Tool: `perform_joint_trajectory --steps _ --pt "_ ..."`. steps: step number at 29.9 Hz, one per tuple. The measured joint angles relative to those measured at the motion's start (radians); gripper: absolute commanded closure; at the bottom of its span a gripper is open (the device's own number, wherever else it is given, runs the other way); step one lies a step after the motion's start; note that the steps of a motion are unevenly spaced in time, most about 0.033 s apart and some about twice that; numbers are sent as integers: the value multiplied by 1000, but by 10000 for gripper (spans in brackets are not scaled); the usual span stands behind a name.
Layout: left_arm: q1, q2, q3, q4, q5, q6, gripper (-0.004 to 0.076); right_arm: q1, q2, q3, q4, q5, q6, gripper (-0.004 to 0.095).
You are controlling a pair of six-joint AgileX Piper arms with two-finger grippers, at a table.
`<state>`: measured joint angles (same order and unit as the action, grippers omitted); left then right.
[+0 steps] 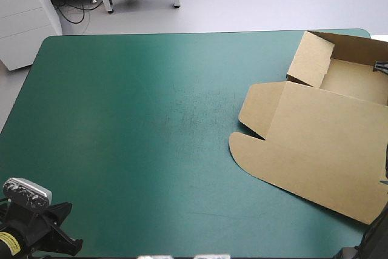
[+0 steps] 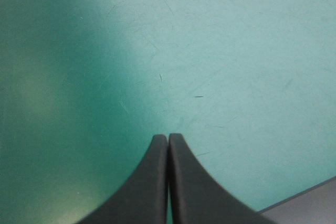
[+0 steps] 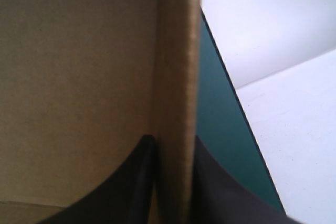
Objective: Fold the box
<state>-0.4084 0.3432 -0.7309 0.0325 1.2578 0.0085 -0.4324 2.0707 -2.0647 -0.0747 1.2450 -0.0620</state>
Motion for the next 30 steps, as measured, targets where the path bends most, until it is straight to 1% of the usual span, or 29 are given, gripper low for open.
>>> perform_joint_trajectory --steps 2,4,5,6,7,14,16,17,18,20,22,23,26,30 --pt "0 0 0 -4 0 0 756 0 2 2 1 1 -5 360" --pt "0 0 0 -7 0 0 756 0 2 2 -5 1 -7 229" --pt "0 0 0 -8 0 0 756 0 2 2 -15 1 -7 194" --pt "0 0 0 -9 0 0 756 0 2 2 -23 1 -3 170" --pt "0 0 0 -10 0 0 756 0 2 2 -30 1 2 167" --pt "0 0 0 -11 0 0 756 -1 -50 2 -36 0 29 186" --pt "0 0 0 -11 0 0 756 -1 -88 2 -34 0 34 261" --pt "0 -1 0 -11 0 0 756 -1 -122 2 -22 1 36 328" --pt "0 -1 0 -11 0 0 756 -1 -146 2 -4 1 34 420" --pt "0 -1 0 -11 -5 0 756 -1 -211 7 67 1 8 637" --pt "0 -1 0 -11 -19 0 756 -1 -283 28 161 1 -34 908" --pt "0 -1 0 -13 -27 0 756 0 -319 47 209 1 -60 922" --pt "0 -1 0 -24 -42 0 756 0 -423 126 328 1 -124 916" --pt "0 -5 0 -46 -52 0 756 0 -562 245 431 1 -167 916"
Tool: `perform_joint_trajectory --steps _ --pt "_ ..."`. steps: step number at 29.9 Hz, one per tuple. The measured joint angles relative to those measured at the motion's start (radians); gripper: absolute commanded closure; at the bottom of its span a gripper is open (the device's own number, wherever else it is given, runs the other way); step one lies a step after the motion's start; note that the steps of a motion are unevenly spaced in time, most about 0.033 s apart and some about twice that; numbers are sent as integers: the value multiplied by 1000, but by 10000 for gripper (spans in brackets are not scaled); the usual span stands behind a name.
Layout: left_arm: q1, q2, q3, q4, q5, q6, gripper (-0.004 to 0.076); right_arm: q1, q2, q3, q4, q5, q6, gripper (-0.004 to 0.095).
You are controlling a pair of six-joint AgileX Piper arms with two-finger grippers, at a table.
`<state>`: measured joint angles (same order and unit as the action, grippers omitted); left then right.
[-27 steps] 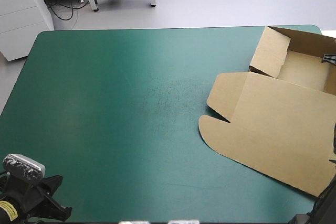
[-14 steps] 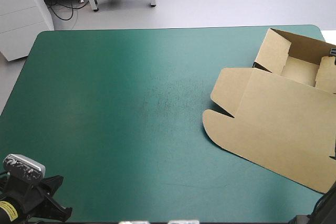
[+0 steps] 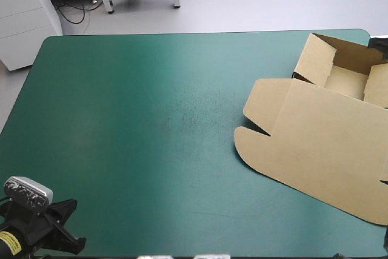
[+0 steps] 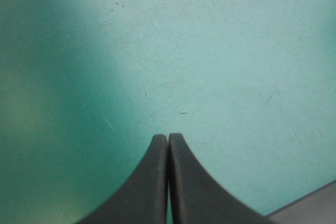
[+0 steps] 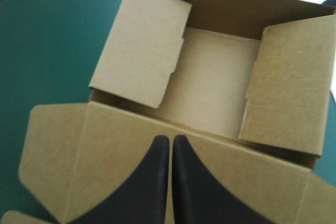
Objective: Fold the box
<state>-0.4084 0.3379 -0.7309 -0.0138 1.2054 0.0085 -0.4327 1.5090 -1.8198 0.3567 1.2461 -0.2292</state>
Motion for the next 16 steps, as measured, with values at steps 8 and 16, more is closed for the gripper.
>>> perform_joint_trajectory --steps 8,16 --pt "0 -49 2 -5 -72 0 756 125 -268 320 141 -94 -100 916" --pt "0 -87 47 7 -145 4 756 435 -593 650 109 -229 -202 916"
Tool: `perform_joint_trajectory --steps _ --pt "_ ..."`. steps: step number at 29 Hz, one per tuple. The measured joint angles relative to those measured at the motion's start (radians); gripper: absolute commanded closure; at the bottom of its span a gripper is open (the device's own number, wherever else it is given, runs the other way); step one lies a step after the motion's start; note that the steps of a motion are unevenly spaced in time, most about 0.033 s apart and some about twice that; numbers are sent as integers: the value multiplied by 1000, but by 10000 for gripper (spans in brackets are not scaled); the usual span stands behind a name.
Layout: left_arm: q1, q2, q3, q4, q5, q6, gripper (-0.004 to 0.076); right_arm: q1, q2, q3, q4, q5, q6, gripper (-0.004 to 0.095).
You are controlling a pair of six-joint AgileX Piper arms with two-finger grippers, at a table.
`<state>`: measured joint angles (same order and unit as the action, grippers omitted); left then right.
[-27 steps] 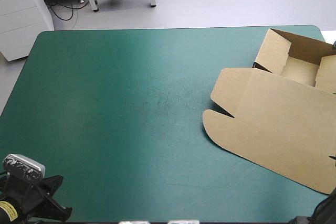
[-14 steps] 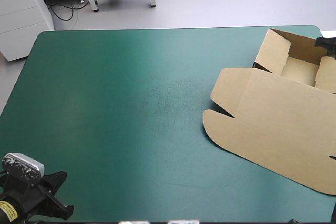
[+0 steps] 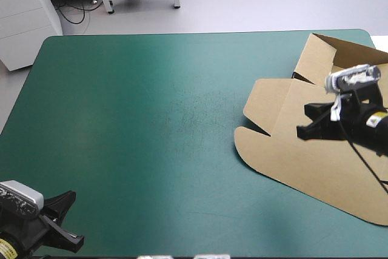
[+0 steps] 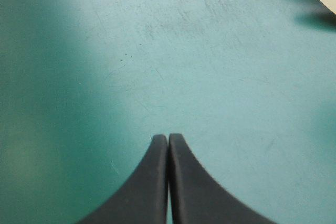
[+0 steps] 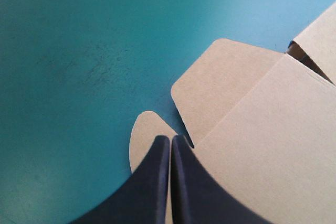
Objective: Fold the box
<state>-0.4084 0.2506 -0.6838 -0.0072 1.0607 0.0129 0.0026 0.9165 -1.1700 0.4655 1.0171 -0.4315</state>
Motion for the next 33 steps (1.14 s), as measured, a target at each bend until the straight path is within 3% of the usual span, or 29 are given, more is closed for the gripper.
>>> perform_joint_trajectory --steps 4,12,25,33 --pt "0 -41 34 0 -19 9 756 68 -168 150 -65 -86 -19 916" --pt "0 -141 64 0 -56 41 756 82 -440 440 -100 -226 -17 917" --pt "0 -225 168 0 -69 45 756 82 -795 671 -122 -249 20 931" --pt "0 -265 194 -1 -70 48 756 82 -929 735 -193 -243 134 931"
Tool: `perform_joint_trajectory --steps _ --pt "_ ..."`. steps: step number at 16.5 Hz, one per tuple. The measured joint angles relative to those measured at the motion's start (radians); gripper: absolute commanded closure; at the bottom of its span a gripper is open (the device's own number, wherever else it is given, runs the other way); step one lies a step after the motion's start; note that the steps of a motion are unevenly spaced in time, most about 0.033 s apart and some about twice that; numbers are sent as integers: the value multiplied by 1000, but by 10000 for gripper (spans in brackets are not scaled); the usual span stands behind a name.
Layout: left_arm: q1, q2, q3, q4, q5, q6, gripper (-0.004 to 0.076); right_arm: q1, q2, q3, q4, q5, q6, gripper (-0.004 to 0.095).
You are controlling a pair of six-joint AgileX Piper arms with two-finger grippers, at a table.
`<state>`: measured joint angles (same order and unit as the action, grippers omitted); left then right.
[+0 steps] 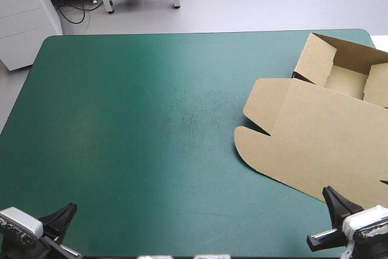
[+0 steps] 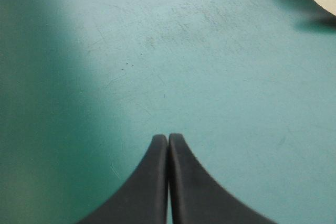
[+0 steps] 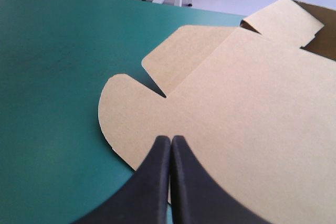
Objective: Fold the box
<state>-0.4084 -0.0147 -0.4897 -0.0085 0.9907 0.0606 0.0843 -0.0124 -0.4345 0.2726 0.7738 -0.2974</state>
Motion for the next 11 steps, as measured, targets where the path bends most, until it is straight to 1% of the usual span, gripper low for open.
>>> perform_joint_trajectory --steps 4,11 --pt "0 -2 0 0 1 0 756 0 -2 19 -16 5 30 931" --pt "0 -2 0 0 1 0 756 0 -2 22 -22 4 39 931"
